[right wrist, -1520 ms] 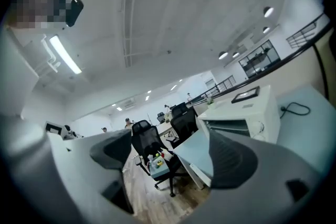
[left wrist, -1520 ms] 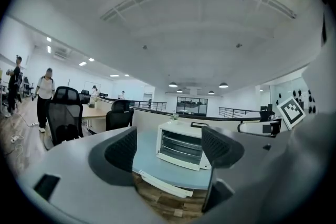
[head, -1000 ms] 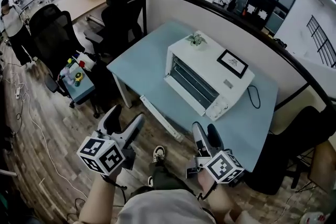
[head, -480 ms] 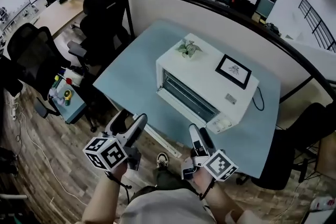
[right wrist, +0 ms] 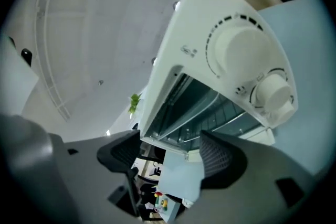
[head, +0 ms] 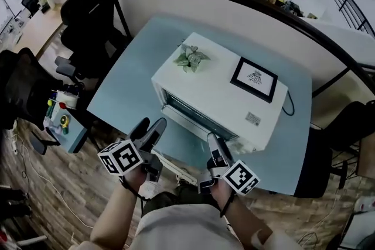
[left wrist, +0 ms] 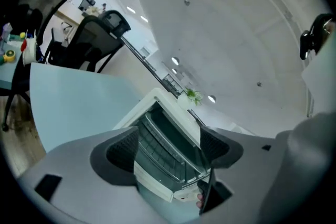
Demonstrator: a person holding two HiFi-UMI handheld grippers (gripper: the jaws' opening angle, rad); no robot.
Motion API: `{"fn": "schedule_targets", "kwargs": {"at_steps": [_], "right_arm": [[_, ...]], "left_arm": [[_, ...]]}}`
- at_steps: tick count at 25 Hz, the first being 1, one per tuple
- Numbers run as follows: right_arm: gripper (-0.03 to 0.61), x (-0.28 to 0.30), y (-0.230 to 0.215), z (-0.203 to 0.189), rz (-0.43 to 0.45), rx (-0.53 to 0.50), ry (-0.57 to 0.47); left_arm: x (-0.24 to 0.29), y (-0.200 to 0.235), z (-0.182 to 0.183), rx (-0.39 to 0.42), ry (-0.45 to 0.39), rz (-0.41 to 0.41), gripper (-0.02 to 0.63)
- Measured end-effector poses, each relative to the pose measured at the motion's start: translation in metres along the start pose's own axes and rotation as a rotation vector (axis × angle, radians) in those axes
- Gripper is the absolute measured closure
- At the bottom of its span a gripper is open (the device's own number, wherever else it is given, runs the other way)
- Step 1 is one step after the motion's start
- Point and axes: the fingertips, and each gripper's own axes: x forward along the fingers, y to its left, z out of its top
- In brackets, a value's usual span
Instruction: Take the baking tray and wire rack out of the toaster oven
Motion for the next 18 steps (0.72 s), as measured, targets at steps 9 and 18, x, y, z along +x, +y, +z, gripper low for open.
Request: {"fn": "schedule_targets", "kwargs": {"at_steps": [9,18], "right_arm": [[0.250,0.026,-0.036,0.017,-0.037,0.180,-0.175],[0.270,0.038,-0.063,0.022,-0.124,0.244,-0.297]], "left_arm": [[0.073,0.017,-0.024,-0.132,0.085,-0.093,0.267],[0.124,0.037,-0.034,-0.296,0.128,-0.167,0.281]]}}
